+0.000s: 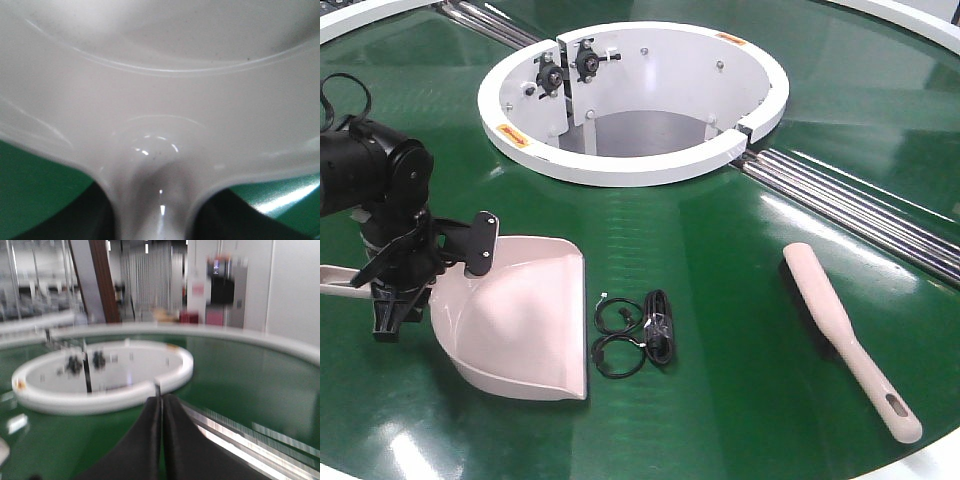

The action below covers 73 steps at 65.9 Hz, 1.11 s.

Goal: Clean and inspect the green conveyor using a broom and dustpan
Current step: 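Reach the right gripper down and grasp the pink brush handle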

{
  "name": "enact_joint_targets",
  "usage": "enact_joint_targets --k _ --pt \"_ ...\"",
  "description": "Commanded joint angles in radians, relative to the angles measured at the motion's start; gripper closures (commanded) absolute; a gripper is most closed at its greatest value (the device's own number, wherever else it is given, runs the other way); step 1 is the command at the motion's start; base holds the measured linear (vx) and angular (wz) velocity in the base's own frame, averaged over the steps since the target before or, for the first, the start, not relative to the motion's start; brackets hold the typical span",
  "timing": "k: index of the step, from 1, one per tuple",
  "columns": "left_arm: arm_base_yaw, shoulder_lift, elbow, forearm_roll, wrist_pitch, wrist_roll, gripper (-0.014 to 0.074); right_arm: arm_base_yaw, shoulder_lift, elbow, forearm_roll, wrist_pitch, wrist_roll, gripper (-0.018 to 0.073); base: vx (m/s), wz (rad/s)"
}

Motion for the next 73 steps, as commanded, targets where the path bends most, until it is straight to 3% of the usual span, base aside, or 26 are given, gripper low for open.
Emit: enact_joint_targets --k 1,9,24,31,42,59,73 --pt "-0.005 -0.048 -0.033 -0.002 0.003 -0.011 0.0602 -0.003 0.166 -0.138 0.007 0.126 -0.012 0.0568 0.0 0.0" --pt "-0.005 -0.048 -0.033 -0.002 0.003 -0.011 0.0602 -0.003 0.319 -0.232 0.023 0.296 -0.015 0.0568 0.0 0.0" --pt "-0.005 -0.048 -0.033 -0.002 0.003 -0.011 0.0602 -0.003 0.458 -0.246 0.052 0.308 0.026 0.0564 0.0 0.0" --pt "-0.005 -0.048 -0.033 -0.002 0.003 -0.011 0.0602 -0.003 0.508 -0.281 0.045 0.382 0.011 0.0537 0.0 0.0" --pt "-0.005 -0.048 -0.033 -0.002 0.003 -0.011 0.0602 -0.002 0.624 -0.385 0.055 0.573 -0.078 0.0371 0.0 0.0" --pt "-0.005 -0.048 -0.033 -0.002 0.003 -0.011 0.0602 -0.002 0.773 -0.519 0.051 0.678 -0.093 0.0038 0.0 0.0" --pt "-0.005 -0.048 -0.033 -0.002 0.003 -0.011 0.0602 -0.002 0.892 -0.601 0.052 0.739 -0.11 -0.0017 0.0 0.0"
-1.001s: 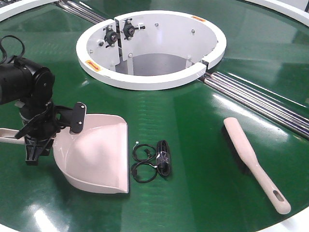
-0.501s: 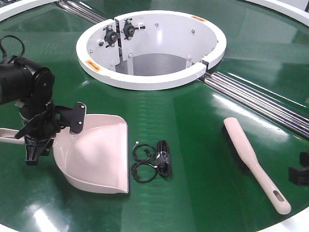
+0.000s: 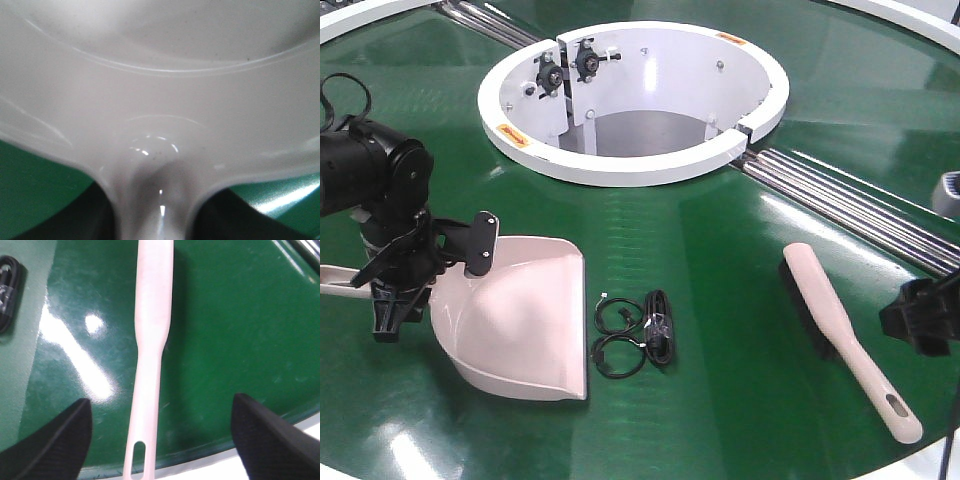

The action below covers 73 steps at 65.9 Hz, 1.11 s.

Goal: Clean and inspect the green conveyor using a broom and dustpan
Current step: 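Reach the right gripper down and grasp the pink brush handle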

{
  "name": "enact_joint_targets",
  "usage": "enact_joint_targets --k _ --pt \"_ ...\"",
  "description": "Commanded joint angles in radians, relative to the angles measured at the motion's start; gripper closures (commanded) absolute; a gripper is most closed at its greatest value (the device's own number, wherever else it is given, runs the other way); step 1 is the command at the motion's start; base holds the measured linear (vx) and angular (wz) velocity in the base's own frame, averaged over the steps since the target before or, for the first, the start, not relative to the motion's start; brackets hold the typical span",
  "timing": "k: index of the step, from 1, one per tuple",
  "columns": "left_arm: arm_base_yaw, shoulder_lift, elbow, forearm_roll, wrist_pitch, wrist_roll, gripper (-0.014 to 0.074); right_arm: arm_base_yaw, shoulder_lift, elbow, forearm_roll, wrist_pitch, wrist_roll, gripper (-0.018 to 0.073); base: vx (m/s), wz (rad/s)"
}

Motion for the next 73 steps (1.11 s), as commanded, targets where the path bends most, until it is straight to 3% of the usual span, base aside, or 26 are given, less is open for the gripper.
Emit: enact_joint_targets --k 1,20,36,43,73 --pt "-0.005 -0.048 -0.033 -0.002 0.003 -0.011 0.0602 -0.002 0.052 -0.064 0.002 -0.007 -0.013 -0.0016 0.0 0.0" --pt "-0.005 -0.048 -0.033 -0.002 0.003 -0.011 0.0602 0.001 0.277 -0.151 0.0 0.054 0.003 -0.0015 0.0 0.0" --pt "-0.005 -0.048 -0.033 -0.002 0.003 -0.011 0.0602 0.123 0.4 -0.216 -0.103 0.085 0.077 -0.0015 0.0 0.0" --pt "-0.005 -0.048 -0.033 -0.002 0.003 -0.011 0.0602 0.124 0.432 -0.237 -0.101 0.09 0.122 -0.0015 0.0 0.0" --pt "-0.005 -0.048 -0.033 -0.002 0.003 -0.011 0.0602 0.122 0.609 -0.241 -0.099 0.129 0.147 -0.001 0.0 0.0"
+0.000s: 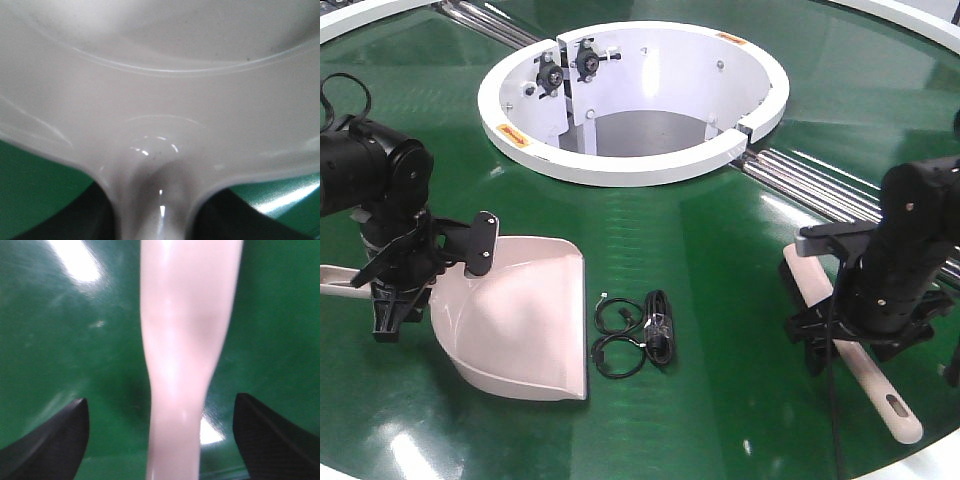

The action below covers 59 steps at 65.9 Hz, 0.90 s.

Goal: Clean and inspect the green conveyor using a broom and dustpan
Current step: 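Reach the right gripper down and grasp the pink brush handle, then sweep the black cable bundle into the dustpan with the right-held brush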

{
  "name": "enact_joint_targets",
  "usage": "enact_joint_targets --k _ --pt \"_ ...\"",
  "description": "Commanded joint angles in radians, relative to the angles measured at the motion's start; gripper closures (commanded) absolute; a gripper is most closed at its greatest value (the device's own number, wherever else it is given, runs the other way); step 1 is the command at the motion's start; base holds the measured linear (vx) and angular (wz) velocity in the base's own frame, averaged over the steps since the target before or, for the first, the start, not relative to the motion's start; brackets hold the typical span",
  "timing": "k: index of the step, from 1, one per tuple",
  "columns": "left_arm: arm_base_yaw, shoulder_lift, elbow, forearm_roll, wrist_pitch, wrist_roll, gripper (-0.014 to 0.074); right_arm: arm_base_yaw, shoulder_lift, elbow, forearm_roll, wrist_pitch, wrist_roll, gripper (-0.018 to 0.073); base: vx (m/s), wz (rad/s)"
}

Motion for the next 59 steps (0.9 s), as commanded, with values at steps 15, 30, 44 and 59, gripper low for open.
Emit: enact_joint_targets --k 15,30,44,59 --pt "-0.005 -0.048 -0.033 -0.001 0.003 -0.01 0.0602 -0.003 0.076 -0.028 -0.008 -0.007 0.026 0.0036 0.0 0.0" --pt "-0.005 -0.048 -0.033 -0.001 0.003 -0.01 0.0602 -0.003 0.086 -0.047 -0.008 -0.047 0.04 0.0233 0.0 0.0" --pt "-0.005 -0.048 -0.033 -0.001 0.003 -0.01 0.0602 -0.003 0.072 -0.096 -0.008 -0.017 0.041 0.0577 0.0 0.0" --pt "-0.005 -0.048 -0.033 -0.001 0.003 -0.01 0.0602 0.009 0.001 -0.101 -0.002 0.016 0.093 0.0565 0.0 0.0"
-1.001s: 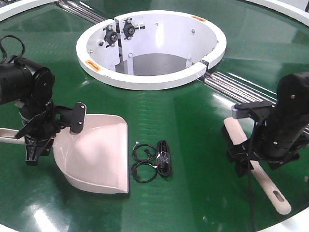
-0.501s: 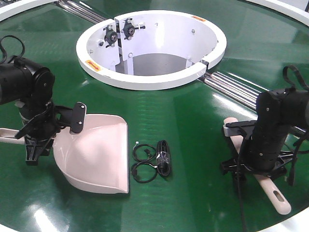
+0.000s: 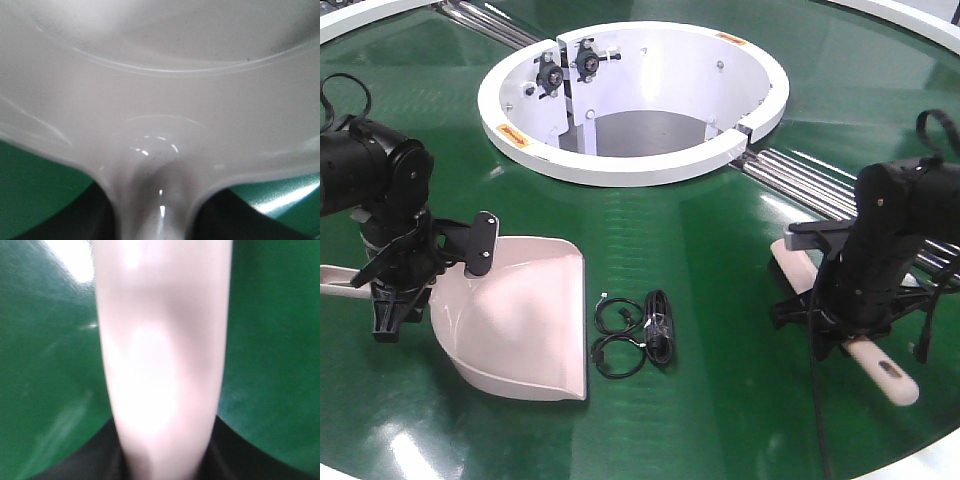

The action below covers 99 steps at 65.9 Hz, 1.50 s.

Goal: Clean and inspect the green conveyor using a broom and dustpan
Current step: 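Sweep the black cable bundle into the dustpan with the right-held brush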

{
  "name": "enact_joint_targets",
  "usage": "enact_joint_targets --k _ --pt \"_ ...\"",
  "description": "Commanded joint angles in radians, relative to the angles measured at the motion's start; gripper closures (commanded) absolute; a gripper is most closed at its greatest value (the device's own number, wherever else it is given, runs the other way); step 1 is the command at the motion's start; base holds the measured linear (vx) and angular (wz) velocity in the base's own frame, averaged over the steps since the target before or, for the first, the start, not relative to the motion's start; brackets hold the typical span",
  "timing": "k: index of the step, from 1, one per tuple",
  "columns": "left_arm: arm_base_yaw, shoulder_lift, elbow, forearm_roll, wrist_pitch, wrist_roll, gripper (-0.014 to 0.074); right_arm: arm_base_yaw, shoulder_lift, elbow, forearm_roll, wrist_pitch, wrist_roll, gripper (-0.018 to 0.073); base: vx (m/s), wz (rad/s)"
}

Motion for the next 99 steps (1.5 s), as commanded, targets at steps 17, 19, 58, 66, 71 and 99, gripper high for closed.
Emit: enact_joint_targets --k 17,19,58,66,71,99 --pt "-0.005 -0.048 -0.033 -0.001 0.002 -0.01 0.0602 0.158 -0.13 -0.034 0.003 0.075 0.143 0.0564 0.0 0.0" --pt "-0.005 -0.048 -0.033 -0.001 0.002 -0.01 0.0602 0.178 -0.13 -0.034 0.004 0.069 0.17 0.0564 0.0 0.0" --pt "-0.005 -0.048 -0.033 -0.001 0.002 -0.01 0.0602 0.384 0.044 -0.09 0.195 -0.027 0.301 0.0564 0.0 0.0" --pt "-0.005 -0.048 -0.033 -0.001 0.002 -0.01 0.0602 0.418 0.109 -0.193 0.289 0.028 0.247 0.0564 0.0 0.0" --pt "-0.005 -0.048 -0.033 -0.001 0.002 -0.01 0.0602 0.442 0.158 -0.265 0.332 0.057 0.227 0.0564 0.0 0.0" --pt "-0.005 -0.048 -0.033 -0.001 0.002 -0.01 0.0602 0.534 0.376 -0.774 0.447 0.192 0.14 0.0564 0.0 0.0"
